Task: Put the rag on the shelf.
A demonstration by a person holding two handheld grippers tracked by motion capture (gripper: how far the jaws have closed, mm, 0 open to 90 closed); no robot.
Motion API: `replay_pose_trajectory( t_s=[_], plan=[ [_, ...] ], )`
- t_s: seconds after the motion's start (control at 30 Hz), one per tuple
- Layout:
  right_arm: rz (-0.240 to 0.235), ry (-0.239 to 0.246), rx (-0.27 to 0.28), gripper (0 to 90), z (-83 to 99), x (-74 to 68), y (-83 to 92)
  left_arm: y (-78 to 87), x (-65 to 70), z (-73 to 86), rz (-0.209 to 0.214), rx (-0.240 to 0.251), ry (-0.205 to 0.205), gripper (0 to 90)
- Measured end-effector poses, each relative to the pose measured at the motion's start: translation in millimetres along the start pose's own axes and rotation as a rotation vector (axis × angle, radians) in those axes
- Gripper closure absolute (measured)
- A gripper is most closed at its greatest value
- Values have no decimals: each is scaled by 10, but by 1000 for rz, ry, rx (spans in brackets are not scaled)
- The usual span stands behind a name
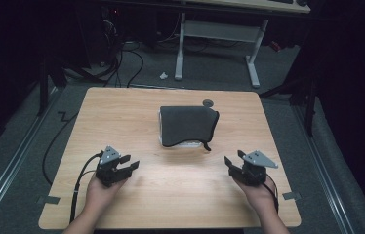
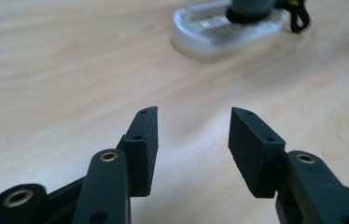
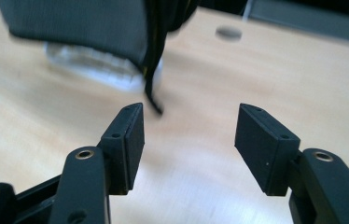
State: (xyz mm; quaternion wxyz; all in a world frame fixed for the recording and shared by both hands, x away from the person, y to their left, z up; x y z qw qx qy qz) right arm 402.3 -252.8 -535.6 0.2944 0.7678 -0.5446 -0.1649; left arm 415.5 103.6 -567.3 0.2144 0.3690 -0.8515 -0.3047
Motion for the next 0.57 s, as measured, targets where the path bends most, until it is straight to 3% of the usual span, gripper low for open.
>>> replay_pose_trajectory(
  t_s=[0.1, 0.17, 0.23, 0.27, 0.3, 0.37, 0.47, 0.57],
  plan=[
    [2, 8, -54, 422, 254, -101, 5, 76, 152, 178, 9, -24, -7, 507],
    [4, 6, -81, 419, 383, -165, 31, 162, 271, 313, 26, -10, 24, 501],
    [21, 4, -76, 419, 462, -219, 91, 226, 370, 468, 24, 7, 43, 510],
    [8, -5, -72, 422, 506, -259, 117, 219, 409, 507, 28, -28, 50, 532],
    [-9, -5, -80, 423, 549, -304, 132, 216, 456, 503, 46, -34, 30, 517],
    [-10, 30, -89, 421, 576, -359, 145, 223, 462, 480, 20, -31, -5, 509],
    [-2, 42, -92, 423, 578, -363, 120, 208, 468, 446, 50, -19, 11, 510],
    [-5, 43, -103, 423, 601, -369, 89, 188, 450, 460, 38, -31, -3, 509]
  ],
)
Point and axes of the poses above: each handheld gripper's, and its own axes: y roughly backward along the jaws, z roughly out of its underside, x roughly to its right, the point moved 10 cm from there along -y, roughly forward along the jaws, and after that the axes turned 9 degrees about -x, right-handed, at the moved point
